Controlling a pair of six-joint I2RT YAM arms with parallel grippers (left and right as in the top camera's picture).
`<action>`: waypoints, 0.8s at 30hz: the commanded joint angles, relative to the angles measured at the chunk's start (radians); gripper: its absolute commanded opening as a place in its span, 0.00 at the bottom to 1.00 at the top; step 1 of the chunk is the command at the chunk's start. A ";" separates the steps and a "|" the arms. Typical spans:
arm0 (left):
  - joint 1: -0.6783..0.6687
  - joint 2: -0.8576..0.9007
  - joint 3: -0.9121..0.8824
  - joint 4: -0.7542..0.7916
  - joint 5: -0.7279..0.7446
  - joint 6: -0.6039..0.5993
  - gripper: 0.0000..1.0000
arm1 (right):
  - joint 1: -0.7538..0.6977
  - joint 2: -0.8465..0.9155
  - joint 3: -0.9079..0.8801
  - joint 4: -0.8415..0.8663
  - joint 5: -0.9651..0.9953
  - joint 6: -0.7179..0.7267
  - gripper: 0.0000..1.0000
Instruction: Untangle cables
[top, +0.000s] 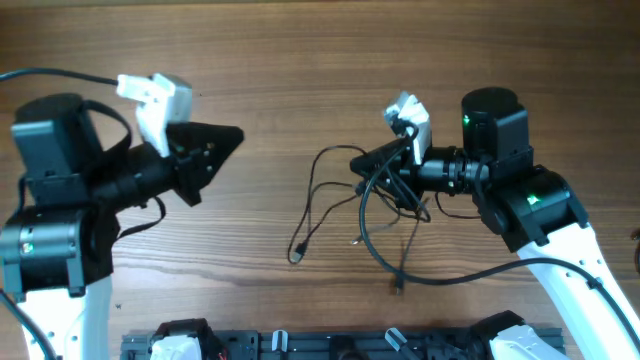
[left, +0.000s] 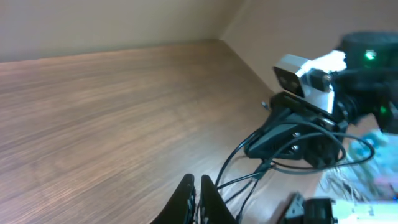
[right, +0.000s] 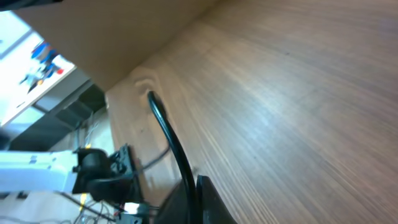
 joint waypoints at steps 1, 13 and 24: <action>-0.057 0.029 0.008 -0.002 0.022 0.040 0.06 | 0.000 0.006 -0.005 -0.005 -0.105 -0.083 0.04; -0.200 0.176 0.008 -0.057 0.022 0.118 0.15 | 0.000 0.006 -0.005 0.130 -0.117 -0.065 0.04; -0.320 0.324 0.008 -0.051 0.022 0.196 0.94 | 0.000 0.006 -0.005 0.137 -0.117 -0.066 0.04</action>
